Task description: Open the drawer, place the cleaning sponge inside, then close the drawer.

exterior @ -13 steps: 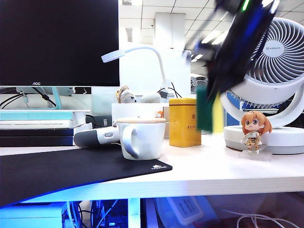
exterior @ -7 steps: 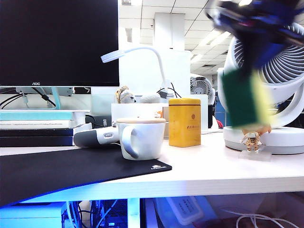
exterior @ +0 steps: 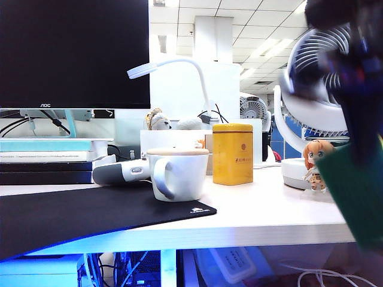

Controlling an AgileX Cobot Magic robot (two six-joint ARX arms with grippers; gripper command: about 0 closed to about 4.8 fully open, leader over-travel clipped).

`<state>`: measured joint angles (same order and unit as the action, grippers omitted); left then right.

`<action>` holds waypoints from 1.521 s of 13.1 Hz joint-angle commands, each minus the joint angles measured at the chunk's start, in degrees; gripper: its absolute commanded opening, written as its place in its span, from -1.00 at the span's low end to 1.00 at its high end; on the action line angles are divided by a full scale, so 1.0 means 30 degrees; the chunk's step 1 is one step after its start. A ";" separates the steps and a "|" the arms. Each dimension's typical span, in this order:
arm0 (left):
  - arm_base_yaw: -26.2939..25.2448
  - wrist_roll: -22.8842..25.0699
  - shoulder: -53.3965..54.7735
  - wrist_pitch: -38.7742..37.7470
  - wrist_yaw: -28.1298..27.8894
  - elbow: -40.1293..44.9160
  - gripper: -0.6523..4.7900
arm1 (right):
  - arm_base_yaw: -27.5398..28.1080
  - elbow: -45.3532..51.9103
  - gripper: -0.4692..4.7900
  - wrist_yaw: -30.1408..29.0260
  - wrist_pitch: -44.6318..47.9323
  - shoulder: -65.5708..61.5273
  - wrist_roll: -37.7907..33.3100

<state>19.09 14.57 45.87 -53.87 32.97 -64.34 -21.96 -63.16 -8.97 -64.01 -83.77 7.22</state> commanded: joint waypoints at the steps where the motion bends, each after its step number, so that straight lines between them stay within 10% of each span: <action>1: 0.0007 0.0095 -0.0029 0.0146 0.0095 -0.0066 -0.78 | -0.0044 0.2302 -0.85 0.1013 0.4590 -0.1829 0.0095; 6: 0.0007 0.0087 -0.0029 0.0138 0.0087 -0.0066 -0.78 | -0.0044 0.2346 -0.72 0.1027 0.6003 -0.5421 0.0138; 8: 0.0007 0.0087 -0.0029 0.0117 0.0087 -0.0066 -0.78 | -0.0044 0.2295 0.72 0.1362 0.5719 -0.5982 -0.0466; 9: 0.0007 0.0087 -0.0029 0.0117 0.0087 -0.0066 -0.78 | -0.0044 0.2266 1.00 0.1647 0.5523 -0.5989 -0.0554; 20: 0.0007 0.2572 -0.0029 -0.1872 0.1282 -0.0066 -0.78 | -0.0044 0.0117 0.82 0.1428 0.3257 -0.4860 -0.0503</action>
<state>19.09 19.90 45.84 -58.54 34.79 -64.34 -21.93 -62.15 -4.12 -53.63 -99.24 5.63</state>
